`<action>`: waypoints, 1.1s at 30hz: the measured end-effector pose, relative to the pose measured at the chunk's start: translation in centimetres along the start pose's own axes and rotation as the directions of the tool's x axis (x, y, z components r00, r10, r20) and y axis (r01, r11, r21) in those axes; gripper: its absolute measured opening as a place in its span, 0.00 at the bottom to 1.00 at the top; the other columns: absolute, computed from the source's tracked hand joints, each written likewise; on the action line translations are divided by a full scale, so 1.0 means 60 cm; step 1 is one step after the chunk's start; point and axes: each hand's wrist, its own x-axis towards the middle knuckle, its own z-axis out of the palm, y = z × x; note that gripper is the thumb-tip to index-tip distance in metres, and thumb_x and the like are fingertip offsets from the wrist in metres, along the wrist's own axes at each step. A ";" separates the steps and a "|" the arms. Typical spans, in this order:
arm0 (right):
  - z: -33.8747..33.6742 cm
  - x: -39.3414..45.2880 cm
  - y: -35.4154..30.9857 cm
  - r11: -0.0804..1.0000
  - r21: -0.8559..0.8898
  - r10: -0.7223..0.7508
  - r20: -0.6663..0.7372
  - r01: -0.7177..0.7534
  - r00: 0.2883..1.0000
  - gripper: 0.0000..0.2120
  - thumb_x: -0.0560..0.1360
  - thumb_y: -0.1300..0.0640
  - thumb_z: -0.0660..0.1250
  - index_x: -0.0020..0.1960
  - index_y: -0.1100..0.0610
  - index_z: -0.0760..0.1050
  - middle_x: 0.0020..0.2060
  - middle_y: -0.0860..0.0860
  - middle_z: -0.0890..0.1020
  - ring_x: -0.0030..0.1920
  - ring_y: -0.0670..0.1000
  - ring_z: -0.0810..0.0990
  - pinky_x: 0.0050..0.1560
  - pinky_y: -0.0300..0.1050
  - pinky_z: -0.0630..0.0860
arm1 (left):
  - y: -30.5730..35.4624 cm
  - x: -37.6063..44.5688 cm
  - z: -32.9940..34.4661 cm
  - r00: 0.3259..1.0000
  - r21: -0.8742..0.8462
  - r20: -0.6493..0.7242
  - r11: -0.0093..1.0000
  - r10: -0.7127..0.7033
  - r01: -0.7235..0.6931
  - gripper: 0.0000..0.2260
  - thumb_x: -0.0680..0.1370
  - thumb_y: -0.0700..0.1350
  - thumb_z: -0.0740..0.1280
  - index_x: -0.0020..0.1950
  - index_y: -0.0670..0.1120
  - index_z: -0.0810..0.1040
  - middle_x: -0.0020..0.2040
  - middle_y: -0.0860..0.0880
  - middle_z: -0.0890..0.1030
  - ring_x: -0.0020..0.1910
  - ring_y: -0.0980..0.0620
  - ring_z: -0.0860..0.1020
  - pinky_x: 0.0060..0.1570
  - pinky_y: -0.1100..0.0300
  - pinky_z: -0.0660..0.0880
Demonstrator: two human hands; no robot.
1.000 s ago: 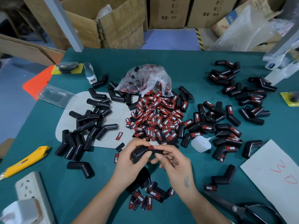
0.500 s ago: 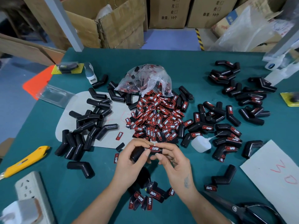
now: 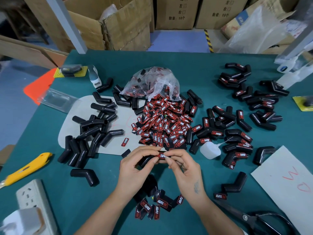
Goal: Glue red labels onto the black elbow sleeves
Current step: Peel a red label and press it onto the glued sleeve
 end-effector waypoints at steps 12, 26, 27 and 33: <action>0.001 -0.001 0.004 0.998 -0.043 -0.042 -0.057 0.040 0.998 0.06 0.83 0.55 0.67 0.55 0.45 0.81 0.47 0.46 0.88 0.50 0.51 0.89 0.56 0.41 0.81 | -0.001 -0.011 0.013 0.998 0.061 -0.050 0.998 0.039 -0.036 0.06 0.75 0.35 0.75 0.51 0.42 0.87 0.54 0.53 0.87 0.56 0.50 0.86 0.60 0.57 0.80; -0.001 -0.003 -0.001 0.994 -0.094 -0.048 -0.015 0.046 0.999 0.11 0.86 0.56 0.65 0.63 0.42 0.76 0.51 0.45 0.88 0.51 0.49 0.89 0.57 0.36 0.77 | -0.014 -0.007 0.014 1.000 0.062 0.008 0.998 0.024 -0.025 0.10 0.78 0.35 0.73 0.55 0.46 0.88 0.56 0.54 0.85 0.57 0.49 0.85 0.60 0.57 0.79; -0.002 -0.002 -0.001 0.994 -0.102 -0.046 -0.001 0.046 0.999 0.11 0.86 0.57 0.65 0.64 0.43 0.76 0.51 0.45 0.88 0.52 0.49 0.88 0.57 0.36 0.77 | -0.015 -0.005 0.013 0.999 0.072 0.024 0.997 0.040 -0.041 0.10 0.78 0.34 0.72 0.56 0.45 0.88 0.56 0.53 0.84 0.57 0.49 0.84 0.61 0.59 0.78; -0.005 -0.005 0.000 0.992 -0.122 -0.034 0.063 0.041 0.997 0.15 0.86 0.61 0.64 0.68 0.45 0.76 0.51 0.45 0.88 0.55 0.50 0.87 0.59 0.37 0.78 | -0.017 -0.004 0.016 0.999 0.081 0.023 0.996 0.044 -0.046 0.06 0.78 0.41 0.74 0.53 0.44 0.88 0.53 0.50 0.82 0.52 0.49 0.83 0.57 0.61 0.77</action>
